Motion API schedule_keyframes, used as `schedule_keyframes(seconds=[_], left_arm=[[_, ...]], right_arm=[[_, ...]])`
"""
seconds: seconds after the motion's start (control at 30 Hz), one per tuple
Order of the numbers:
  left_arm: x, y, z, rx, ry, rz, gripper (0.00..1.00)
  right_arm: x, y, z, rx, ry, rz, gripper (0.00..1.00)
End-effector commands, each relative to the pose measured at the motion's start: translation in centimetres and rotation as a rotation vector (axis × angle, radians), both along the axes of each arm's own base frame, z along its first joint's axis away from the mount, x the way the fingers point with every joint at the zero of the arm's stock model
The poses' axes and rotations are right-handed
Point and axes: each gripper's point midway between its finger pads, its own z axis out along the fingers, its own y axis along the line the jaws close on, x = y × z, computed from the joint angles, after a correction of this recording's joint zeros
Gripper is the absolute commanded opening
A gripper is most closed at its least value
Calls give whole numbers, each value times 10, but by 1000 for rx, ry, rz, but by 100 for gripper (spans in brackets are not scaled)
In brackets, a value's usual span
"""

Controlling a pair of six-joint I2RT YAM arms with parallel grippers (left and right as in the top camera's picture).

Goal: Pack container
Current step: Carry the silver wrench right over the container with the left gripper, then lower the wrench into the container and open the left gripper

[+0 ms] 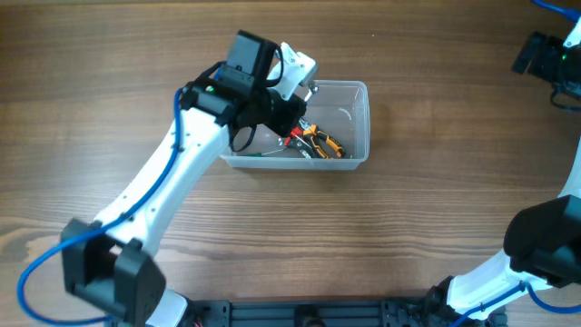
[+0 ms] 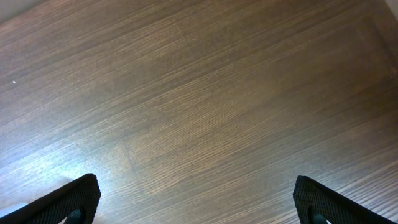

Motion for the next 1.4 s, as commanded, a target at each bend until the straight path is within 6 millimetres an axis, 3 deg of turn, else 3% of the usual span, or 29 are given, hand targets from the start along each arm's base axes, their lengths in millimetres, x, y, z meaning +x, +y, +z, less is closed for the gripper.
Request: schedule_keyframes(seconds=[0.0,0.2,0.4,0.73,0.93,1.27,1.37], left_arm=[[7,-10,-25,10,51,-9,4],[15,-11,-77,62,138,-4,4],[25,-1,-103,143,138,35,4],[26,0,-104,148,135,37,5],[32,11,-114,217,119,70,5],[30,12,-129,235,149,68,5],[30,13,-133,239,156,68,12]], right_arm=[[1,-4,-7,6,12,-24,100],[1,-4,-7,6,12,-25,100],[1,-4,-7,5,12,-24,100],[1,-4,-7,6,12,-24,100],[1,-4,-7,6,12,-24,100],[1,-4,-7,6,12,-24,100],[1,-4,-7,6,12,-24,100]])
